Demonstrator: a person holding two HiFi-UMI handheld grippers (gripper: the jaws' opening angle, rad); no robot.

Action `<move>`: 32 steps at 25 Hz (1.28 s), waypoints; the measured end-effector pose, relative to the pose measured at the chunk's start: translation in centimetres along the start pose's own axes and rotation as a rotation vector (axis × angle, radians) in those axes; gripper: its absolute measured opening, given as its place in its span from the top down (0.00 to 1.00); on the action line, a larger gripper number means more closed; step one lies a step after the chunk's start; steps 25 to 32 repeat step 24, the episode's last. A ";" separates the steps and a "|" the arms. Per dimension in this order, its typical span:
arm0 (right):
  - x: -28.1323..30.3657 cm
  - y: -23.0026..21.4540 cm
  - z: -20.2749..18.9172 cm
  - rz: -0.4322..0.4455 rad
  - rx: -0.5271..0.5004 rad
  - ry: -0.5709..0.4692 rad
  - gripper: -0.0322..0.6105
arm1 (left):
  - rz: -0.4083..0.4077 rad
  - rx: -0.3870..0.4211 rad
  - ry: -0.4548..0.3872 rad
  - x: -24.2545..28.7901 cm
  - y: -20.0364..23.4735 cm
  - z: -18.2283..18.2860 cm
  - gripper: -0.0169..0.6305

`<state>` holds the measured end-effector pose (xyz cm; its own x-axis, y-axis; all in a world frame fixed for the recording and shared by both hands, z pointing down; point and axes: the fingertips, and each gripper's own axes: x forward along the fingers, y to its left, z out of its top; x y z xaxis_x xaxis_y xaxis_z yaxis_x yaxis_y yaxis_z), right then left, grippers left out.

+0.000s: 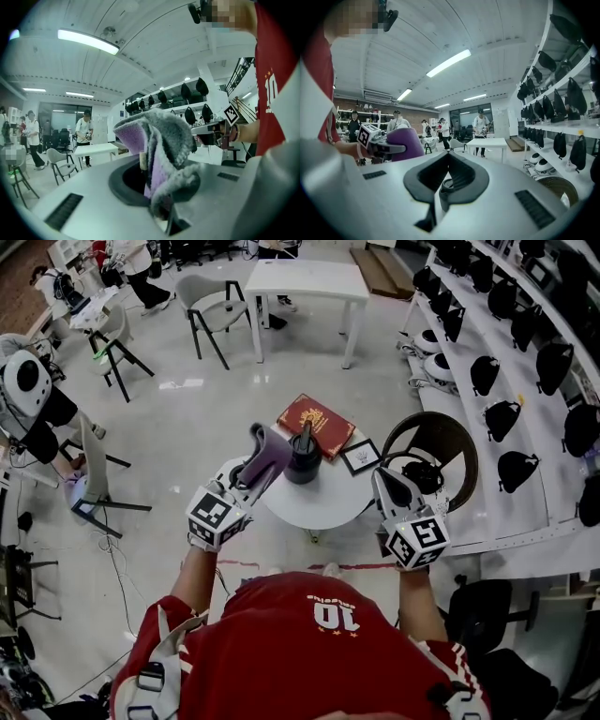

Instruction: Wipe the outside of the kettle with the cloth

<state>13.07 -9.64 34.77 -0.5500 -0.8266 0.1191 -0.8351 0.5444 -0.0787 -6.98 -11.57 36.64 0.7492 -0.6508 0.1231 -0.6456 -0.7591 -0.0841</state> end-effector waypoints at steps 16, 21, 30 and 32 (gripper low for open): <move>-0.3 -1.1 0.0 -0.002 -0.002 -0.004 0.92 | 0.029 -0.002 -0.010 0.3 -0.4 0.7 0.91; -0.1 -1.2 0.0 0.004 -0.001 -0.002 0.92 | 0.041 -0.010 0.000 0.3 0.0 0.2 0.91; 0.0 -1.5 0.1 0.006 0.000 -0.003 0.92 | 0.045 -0.014 0.000 0.5 0.1 0.3 0.91; 0.0 -1.5 0.1 0.006 0.000 -0.003 0.92 | 0.045 -0.014 0.000 0.5 0.1 0.3 0.91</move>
